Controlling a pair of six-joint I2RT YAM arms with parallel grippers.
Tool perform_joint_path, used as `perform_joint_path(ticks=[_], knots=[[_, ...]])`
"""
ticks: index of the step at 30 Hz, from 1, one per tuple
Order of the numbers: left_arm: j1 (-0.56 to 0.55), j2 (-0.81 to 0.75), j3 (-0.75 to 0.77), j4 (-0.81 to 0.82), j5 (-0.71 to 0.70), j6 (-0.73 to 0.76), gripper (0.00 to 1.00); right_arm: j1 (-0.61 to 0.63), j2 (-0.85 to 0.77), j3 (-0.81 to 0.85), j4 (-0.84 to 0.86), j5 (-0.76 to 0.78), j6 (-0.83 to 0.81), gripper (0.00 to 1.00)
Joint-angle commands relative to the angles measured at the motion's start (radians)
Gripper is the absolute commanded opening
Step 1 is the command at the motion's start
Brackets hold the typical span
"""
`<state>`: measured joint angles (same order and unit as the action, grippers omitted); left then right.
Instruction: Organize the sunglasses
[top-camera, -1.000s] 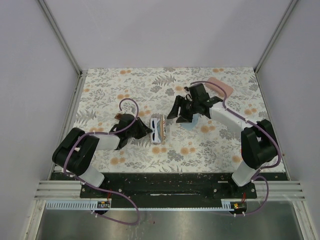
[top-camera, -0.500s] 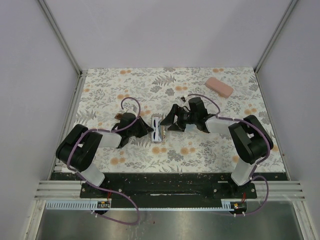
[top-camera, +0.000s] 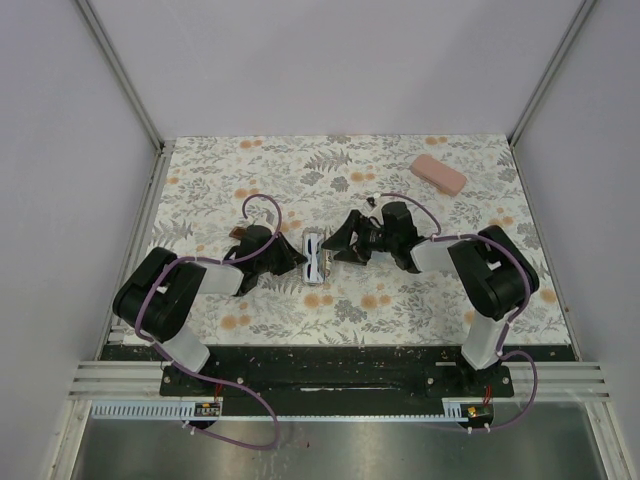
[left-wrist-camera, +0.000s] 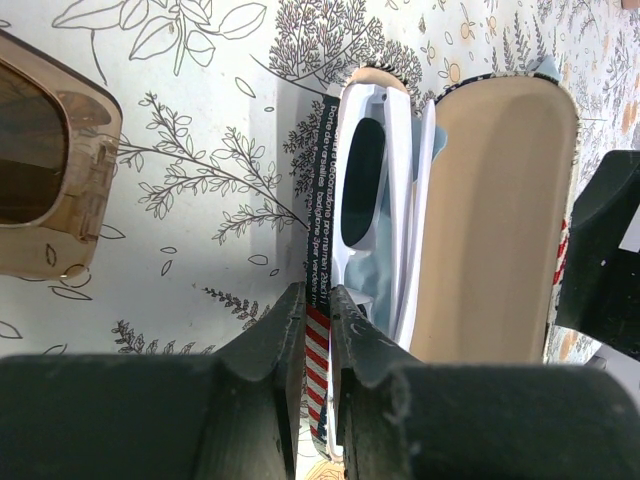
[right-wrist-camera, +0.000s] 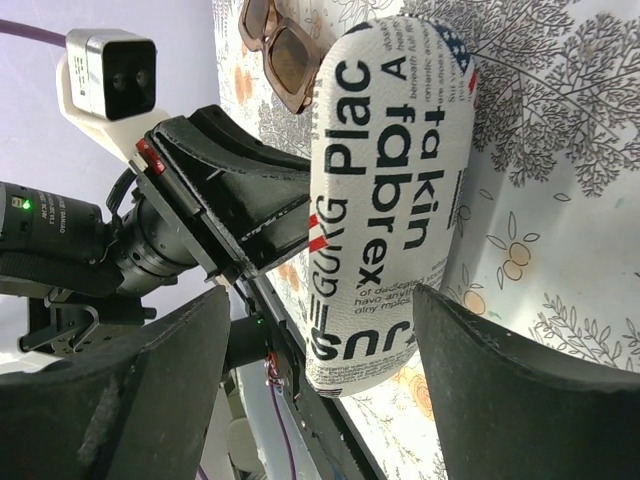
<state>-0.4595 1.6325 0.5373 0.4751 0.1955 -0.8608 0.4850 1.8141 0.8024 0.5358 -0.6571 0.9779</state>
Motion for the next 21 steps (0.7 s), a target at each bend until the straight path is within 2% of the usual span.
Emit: perform_joint_path(ticks=[1, 4, 10, 15, 21], knots=[[0.002, 0.004, 0.006, -0.006, 0.002, 0.034, 0.09, -0.010, 0.024, -0.018, 0.082, -0.015, 0.015, 0.81], [0.002, -0.003, 0.004, -0.010, 0.001, 0.034, 0.09, -0.014, 0.040, -0.043, 0.139, -0.016, 0.039, 0.79], [0.002, -0.016, 0.007, -0.020, -0.001, 0.034, 0.10, -0.023, 0.060, -0.051, 0.176, -0.024, 0.053, 0.53], [0.002, -0.019, 0.009, -0.023, -0.001, 0.034, 0.09, -0.022, 0.070, -0.046, 0.208, -0.041, 0.068, 0.43], [0.002, -0.014, 0.015, -0.023, 0.002, 0.034, 0.09, -0.011, 0.093, 0.026, 0.078, -0.029, 0.010, 0.19]])
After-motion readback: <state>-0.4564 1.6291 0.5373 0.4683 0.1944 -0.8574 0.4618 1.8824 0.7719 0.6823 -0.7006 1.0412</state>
